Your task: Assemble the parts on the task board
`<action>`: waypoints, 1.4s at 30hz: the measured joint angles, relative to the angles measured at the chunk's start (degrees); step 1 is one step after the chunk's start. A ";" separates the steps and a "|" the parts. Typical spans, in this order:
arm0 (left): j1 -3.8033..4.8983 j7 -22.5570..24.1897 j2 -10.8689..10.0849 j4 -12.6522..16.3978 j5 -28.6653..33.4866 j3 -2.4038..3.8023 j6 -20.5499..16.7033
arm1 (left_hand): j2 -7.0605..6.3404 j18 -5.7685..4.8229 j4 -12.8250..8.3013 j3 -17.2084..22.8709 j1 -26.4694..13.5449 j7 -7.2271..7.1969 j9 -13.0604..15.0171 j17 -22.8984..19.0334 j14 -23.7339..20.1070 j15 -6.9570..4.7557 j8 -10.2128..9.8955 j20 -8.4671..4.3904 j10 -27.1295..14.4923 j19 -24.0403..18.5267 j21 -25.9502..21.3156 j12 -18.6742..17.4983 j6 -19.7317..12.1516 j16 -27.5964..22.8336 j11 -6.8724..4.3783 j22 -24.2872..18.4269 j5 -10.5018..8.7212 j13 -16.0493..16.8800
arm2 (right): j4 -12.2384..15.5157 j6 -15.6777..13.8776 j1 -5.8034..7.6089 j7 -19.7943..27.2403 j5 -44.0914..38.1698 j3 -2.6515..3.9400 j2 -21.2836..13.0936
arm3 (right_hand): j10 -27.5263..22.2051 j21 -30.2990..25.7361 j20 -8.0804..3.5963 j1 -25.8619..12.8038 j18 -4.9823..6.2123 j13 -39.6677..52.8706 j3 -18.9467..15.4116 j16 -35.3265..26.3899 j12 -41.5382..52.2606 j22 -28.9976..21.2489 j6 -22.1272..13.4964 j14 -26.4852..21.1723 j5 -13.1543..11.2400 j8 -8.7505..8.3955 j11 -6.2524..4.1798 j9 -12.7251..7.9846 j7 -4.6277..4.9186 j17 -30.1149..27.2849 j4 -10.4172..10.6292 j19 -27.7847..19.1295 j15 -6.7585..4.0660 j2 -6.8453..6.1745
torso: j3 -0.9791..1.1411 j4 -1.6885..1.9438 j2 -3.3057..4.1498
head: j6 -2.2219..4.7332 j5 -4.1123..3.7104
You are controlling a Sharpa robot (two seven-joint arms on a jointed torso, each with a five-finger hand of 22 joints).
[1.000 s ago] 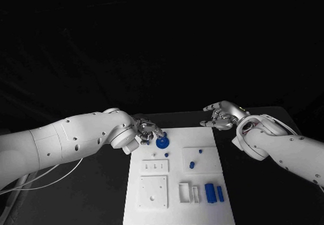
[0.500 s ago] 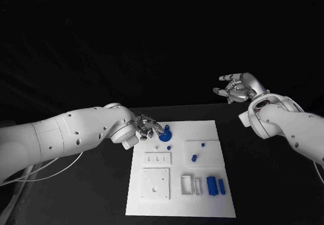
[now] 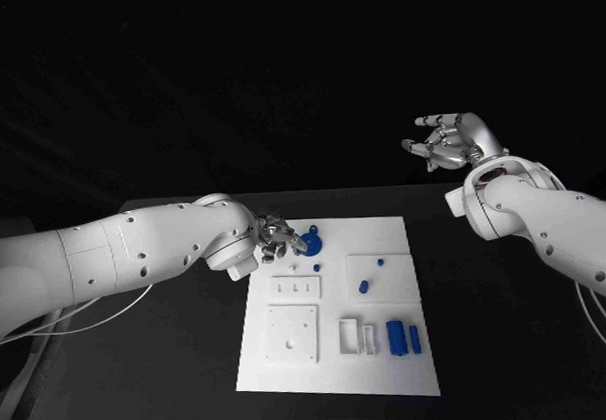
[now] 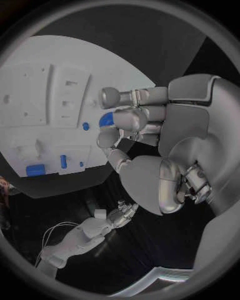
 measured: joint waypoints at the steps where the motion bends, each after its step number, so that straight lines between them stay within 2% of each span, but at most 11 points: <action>1: -0.22 -0.10 -0.12 0.29 -0.60 0.00 -0.13 | 0.00 0.00 -0.05 0.05 0.00 0.00 0.00 0.00 0.00 0.00 0.00 0.00 0.00 0.00 0.00 0.00 0.00 0.00 0.00 0.00 -0.01 0.00 | -0.34 0.00 0.10 0.00 0.01 0.00 0.14 | 0.00 0.00 0.00 0.00 0.00 0.00 0.00 0.00 0.00 0.00 0.00 0.00 0.00 0.00 0.00 0.00 0.00 0.00 0.00 0.00 0.00 0.00 | 0.01 0.01 -0.03 | -0.03 -0.01; 5: -0.80 -0.41 -0.56 1.15 -2.38 -0.01 -0.55 | 0.00 0.00 -0.06 0.06 0.00 0.00 0.00 0.04 0.00 0.00 -0.02 0.00 -0.01 0.00 0.00 0.00 0.00 0.00 0.01 0.00 -0.17 -0.08 | -1.00 0.00 0.26 -0.03 0.02 0.02 0.31 | 0.00 0.00 0.00 0.00 0.00 0.00 0.00 0.00 0.00 0.00 0.00 0.00 0.00 0.00 0.00 0.00 0.00 0.00 0.00 0.00 0.00 0.00 | 0.03 0.01 -0.11 | -0.23 -0.01; 12: -1.72 -0.90 -0.90 2.16 -4.80 -0.02 -0.98 | 0.22 0.00 -0.31 0.00 -0.24 0.00 0.03 0.31 0.11 0.12 -0.29 0.12 -0.01 0.12 0.01 0.29 0.00 0.00 0.02 -0.01 0.70 -0.17 | -1.40 0.05 0.34 -0.15 0.02 0.02 0.39 | 0.00 0.00 0.00 0.00 0.00 -0.06 0.31 0.00 0.00 -0.01 0.00 0.00 0.00 0.00 0.00 0.00 0.00 0.00 -0.31 0.00 0.00 0.00 | 0.03 0.00 -0.15 | -0.50 -0.14; 16: -2.38 -1.16 -0.97 2.48 -5.58 -0.02 -0.99 | 0.44 0.00 -1.56 0.93 -1.39 0.00 0.06 0.43 0.20 0.20 -0.03 0.21 -0.01 0.21 0.49 0.47 0.00 0.40 0.04 -0.01 2.08 -0.40 | -1.45 0.12 0.34 -0.22 0.02 0.02 0.53 | 0.01 -0.23 0.00 0.00 -0.01 -0.06 0.30 0.00 0.00 -0.01 0.00 0.00 0.00 0.00 0.00 0.00 0.00 0.00 -0.63 0.00 0.00 0.00 | 0.03 0.01 -0.15 | -0.60 -0.14; 21: -3.21 -1.53 -1.33 2.98 -6.09 -0.01 -0.80 | 1.10 0.00 -2.11 0.85 -2.40 0.00 0.55 0.73 0.20 0.20 0.00 0.21 -0.01 0.21 1.63 1.24 0.00 0.98 0.05 -0.02 2.13 -0.55 | -1.57 0.21 0.36 -0.38 0.02 0.02 0.81 | 0.01 -0.23 0.00 0.01 -0.01 -0.06 0.47 0.00 0.00 -0.01 0.00 0.00 0.00 0.00 0.00 0.00 0.00 0.00 -0.80 0.00 0.00 0.00 | 0.04 0.02 -0.13 | -0.75 -0.23; 22: -3.38 -1.59 -1.44 3.07 -6.16 -0.01 -0.75 | 1.21 0.00 -2.11 0.85 -2.64 0.00 2.36 0.85 0.20 0.20 0.00 0.21 -0.01 0.21 1.81 1.49 0.00 1.10 0.05 -0.02 2.13 -0.53 | -1.60 0.23 0.36 -0.43 0.02 0.02 0.86 | 0.01 -0.23 -0.03 -0.08 -0.01 -0.05 0.48 0.00 0.00 -0.01 0.00 0.00 0.00 0.00 0.00 0.00 0.00 0.00 -0.98 0.03 0.00 0.09 | 0.03 0.02 -0.12 | -0.77 -0.24; 25: -3.95 -1.80 -1.65 3.15 -6.37 -0.01 -0.55 | 1.26 0.00 -2.27 1.00 -2.83 0.00 2.43 0.91 0.20 0.20 0.00 0.21 -0.08 0.21 1.82 1.61 0.00 1.10 0.13 -0.02 2.13 -0.49 | -1.68 0.36 0.36 -0.55 0.01 0.02 1.01 | 0.01 -0.23 -0.01 -0.38 -0.01 -0.05 0.53 0.00 0.00 -0.01 0.00 0.00 0.00 0.00 0.00 0.00 0.00 0.00 -1.36 0.42 0.00 0.39 | 0.00 0.02 -0.10 | -0.79 -0.32; 30: -5.08 -2.11 -1.85 3.16 -6.90 -0.01 -0.32 | 1.16 0.00 -2.27 1.00 -3.04 0.00 2.49 0.91 0.20 0.20 0.00 0.21 -0.07 0.21 2.27 1.68 0.00 1.33 0.17 -0.02 2.13 -0.40 | -1.74 0.71 0.36 -0.85 -0.26 0.01 1.15 | 0.01 -0.23 0.00 -0.84 -0.01 -0.31 2.28 0.00 0.00 -0.01 0.00 0.00 3.59 0.00 0.00 -0.01 0.00 0.00 -2.93 0.42 0.00 -0.08 | -0.02 0.04 -0.08 | -0.94 -0.42; 33: -5.61 -2.28 -2.02 3.12 -7.28 -0.01 -0.29 | 1.06 0.00 -2.27 1.00 -3.14 0.00 2.56 1.04 0.20 0.20 -0.01 0.21 -0.06 0.21 2.72 2.44 0.00 1.73 0.19 -0.02 2.34 0.10 | -1.75 1.00 0.36 -1.08 -0.75 0.01 1.16 | 0.01 -0.23 0.00 -1.73 -0.01 -0.31 3.32 0.00 0.00 -0.02 0.00 0.00 3.77 0.00 0.00 -0.01 0.00 0.00 -3.31 0.42 -0.01 -0.22 | -0.02 0.04 -0.07 | -0.93 -0.42; 34: -5.74 -2.32 -2.06 3.10 -7.38 -0.01 -0.27 | 1.01 0.00 -2.27 1.00 -3.20 0.00 4.21 1.04 0.20 0.20 -0.01 0.20 -0.09 0.21 2.72 2.44 0.00 1.73 0.16 -0.03 2.35 0.16 | -1.76 1.08 0.36 -1.13 -0.90 0.01 1.16 | 0.01 -0.23 0.00 -1.73 -0.01 -0.31 3.32 0.00 0.00 -0.02 0.00 0.00 3.77 0.00 0.00 0.00 0.00 0.00 -3.31 0.42 0.00 -0.22 | -0.02 0.04 -0.07 | -0.93 -0.42; 42: -6.28 -2.67 -2.07 2.55 -8.10 -0.02 -0.14 | 0.79 0.00 -2.73 0.99 -3.43 0.00 4.64 0.96 0.20 0.20 -0.13 0.20 -0.13 0.20 2.72 2.44 0.00 1.73 0.12 -0.03 2.71 0.07 | -1.85 1.81 0.36 -1.65 -1.94 0.01 1.30 | -0.20 -0.23 -0.01 -2.06 -0.01 -0.31 4.28 0.00 0.00 -0.02 0.87 0.00 3.77 0.00 -0.20 0.04 -0.12 0.00 -4.27 0.42 0.00 0.11 | -0.01 0.04 -0.06 | -1.26 -0.44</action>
